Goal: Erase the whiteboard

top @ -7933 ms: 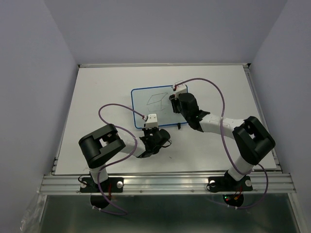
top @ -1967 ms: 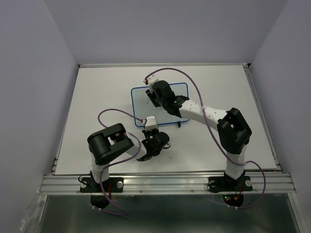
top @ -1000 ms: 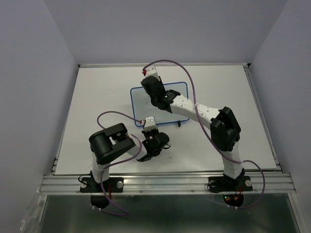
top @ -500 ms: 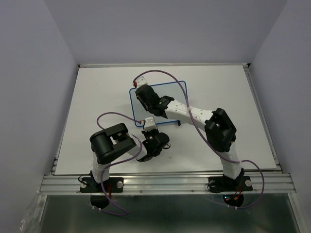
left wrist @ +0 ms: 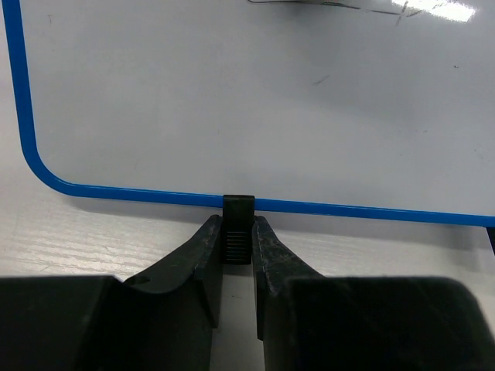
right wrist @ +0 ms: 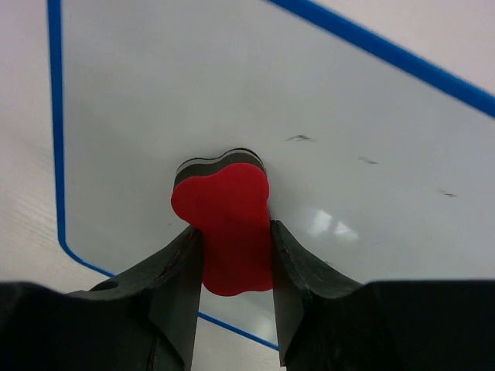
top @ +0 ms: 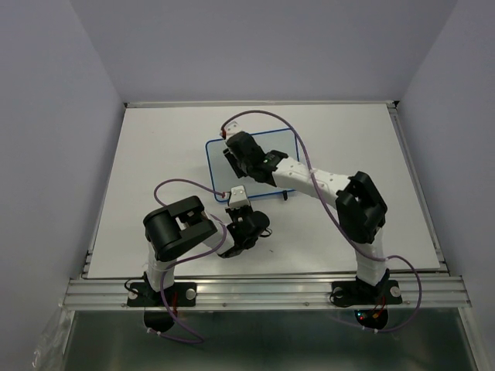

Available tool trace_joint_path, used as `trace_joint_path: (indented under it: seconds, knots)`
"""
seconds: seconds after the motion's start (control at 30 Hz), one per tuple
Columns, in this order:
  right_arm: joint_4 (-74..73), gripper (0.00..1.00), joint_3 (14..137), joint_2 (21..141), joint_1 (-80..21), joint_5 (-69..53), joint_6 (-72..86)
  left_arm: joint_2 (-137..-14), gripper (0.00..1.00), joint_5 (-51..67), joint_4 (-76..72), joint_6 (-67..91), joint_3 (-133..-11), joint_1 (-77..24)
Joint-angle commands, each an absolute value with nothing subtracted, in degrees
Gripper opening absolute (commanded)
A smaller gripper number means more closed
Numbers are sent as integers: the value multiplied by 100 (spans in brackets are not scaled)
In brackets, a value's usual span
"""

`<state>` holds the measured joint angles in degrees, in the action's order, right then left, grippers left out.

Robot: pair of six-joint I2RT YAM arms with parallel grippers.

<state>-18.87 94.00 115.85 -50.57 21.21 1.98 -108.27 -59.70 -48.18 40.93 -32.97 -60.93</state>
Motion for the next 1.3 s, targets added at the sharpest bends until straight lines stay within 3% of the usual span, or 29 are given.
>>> trace_joint_path:
  seconds: [0.0,0.2,0.57,1.27]
  knots:
    - [-1451,1,9413,10820,-4580,2188,317,-11329,0,-5098,-3656,4289,-3006,-5994]
    - [-951,1,9238,10512,-4298,2039,71,-11294,0,-5150,-3656,4193,-3023,-5994]
    - [-958,1,9308,11039,-4192,2048,-396,-11268,0,-5212,-3647,4148,-3032,-6003]
    - [-1195,1,7102,10582,-4641,835,396,-11320,0,-5150,-3639,4043,-3120,-6003]
